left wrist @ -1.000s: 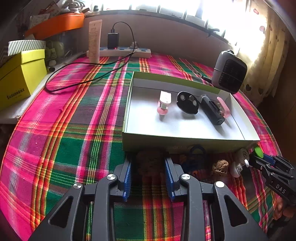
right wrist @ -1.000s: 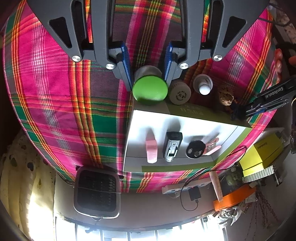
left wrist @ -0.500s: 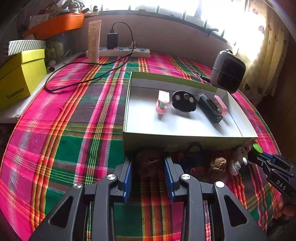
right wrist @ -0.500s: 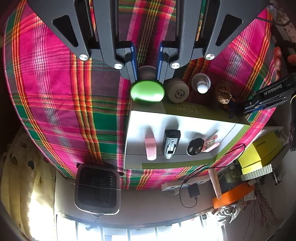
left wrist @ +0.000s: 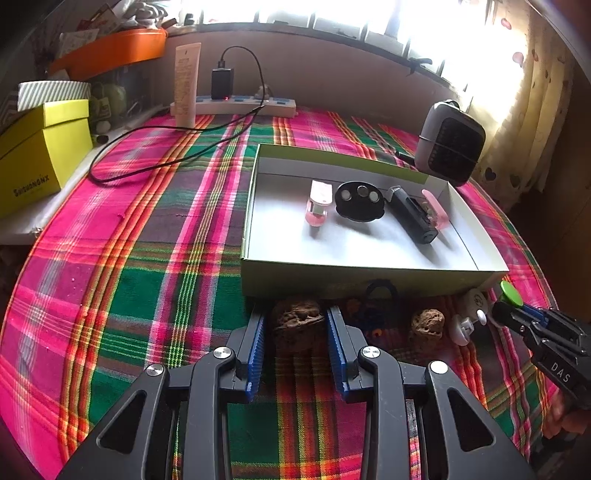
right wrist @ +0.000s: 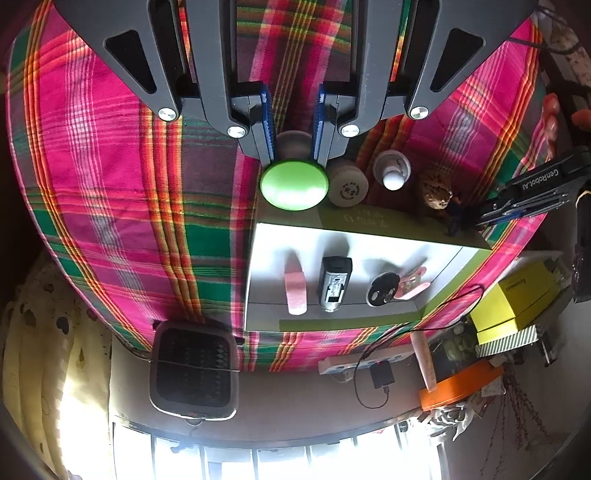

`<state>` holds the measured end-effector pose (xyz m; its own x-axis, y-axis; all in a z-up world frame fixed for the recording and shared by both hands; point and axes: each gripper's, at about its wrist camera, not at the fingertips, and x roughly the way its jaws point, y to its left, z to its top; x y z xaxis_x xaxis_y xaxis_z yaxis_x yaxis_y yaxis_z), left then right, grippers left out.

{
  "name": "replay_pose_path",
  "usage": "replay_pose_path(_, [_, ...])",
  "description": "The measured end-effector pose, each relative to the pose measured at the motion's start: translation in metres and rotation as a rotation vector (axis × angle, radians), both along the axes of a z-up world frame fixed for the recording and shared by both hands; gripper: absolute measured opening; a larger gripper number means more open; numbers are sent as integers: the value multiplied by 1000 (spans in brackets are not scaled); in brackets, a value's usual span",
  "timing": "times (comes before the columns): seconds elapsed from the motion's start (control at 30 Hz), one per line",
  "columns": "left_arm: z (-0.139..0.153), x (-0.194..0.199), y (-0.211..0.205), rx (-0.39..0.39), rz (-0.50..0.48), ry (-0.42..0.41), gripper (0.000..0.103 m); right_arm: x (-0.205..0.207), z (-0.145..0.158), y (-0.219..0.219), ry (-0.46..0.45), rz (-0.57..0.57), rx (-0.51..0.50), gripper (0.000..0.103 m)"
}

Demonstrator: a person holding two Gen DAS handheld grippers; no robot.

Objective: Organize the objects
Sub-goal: 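Close left tool on the walnut while right tool holds the green-capped object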

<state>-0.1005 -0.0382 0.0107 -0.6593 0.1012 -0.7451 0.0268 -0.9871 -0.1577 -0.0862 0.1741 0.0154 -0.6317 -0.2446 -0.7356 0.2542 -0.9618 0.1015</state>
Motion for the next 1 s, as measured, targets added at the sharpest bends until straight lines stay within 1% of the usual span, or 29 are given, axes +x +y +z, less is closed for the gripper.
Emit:
replay_pose_path(0.17, [2,3,1,0,-4,2,29,3,1,-2,2,2,-4,18])
replay_pose_path(0.3, [7,6,4,1,-13,23,29,5,2,-4,4,4,-6,18])
replay_pose_path(0.67, [16,12,5,-1,-21,51,29,9,13,-7,32,12,-13,18])
replay_pose_path(0.77, [22,16,7,-36,-18,82,29,10,17,-8,40,17,-13,18])
replay_pose_path(1.0, [31,16,8,-31,-31,104,29,12,27,-12,68,23,-20,18])
